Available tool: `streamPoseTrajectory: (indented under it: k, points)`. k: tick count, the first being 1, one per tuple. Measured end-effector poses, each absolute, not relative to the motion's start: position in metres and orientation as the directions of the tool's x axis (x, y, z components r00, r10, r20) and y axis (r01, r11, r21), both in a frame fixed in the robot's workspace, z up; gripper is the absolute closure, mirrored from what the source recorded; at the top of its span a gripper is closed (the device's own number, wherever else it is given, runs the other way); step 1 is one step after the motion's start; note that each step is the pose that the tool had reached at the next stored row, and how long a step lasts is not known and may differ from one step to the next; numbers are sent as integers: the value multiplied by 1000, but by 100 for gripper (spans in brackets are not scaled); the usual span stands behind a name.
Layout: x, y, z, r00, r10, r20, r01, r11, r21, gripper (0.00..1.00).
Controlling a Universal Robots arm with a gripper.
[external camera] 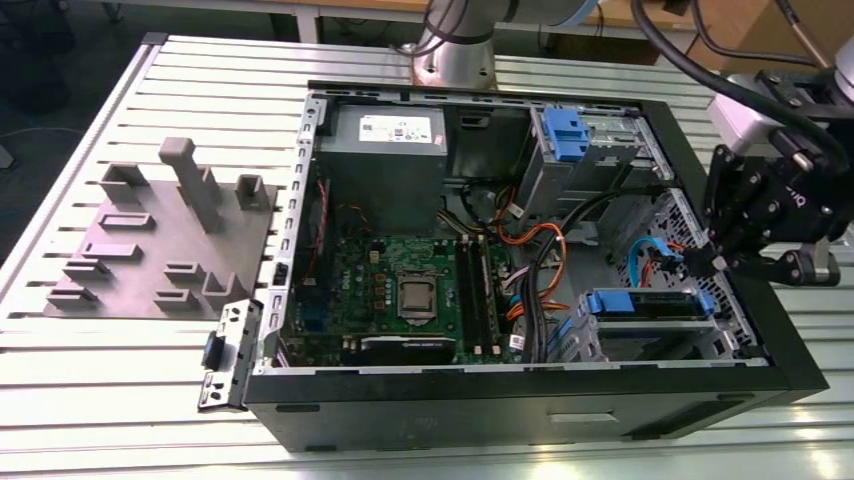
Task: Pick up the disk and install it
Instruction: 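Insert the first disk wire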
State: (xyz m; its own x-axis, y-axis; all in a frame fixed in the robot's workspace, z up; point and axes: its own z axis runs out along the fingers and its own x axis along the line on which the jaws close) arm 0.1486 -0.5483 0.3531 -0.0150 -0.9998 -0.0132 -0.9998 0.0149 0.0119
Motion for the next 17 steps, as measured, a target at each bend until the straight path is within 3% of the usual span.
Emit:
streamPoseTrajectory:
  k: [17]
  points:
    - [152, -530, 354, -15, -1000, -13, -1000, 15, 13, 89]
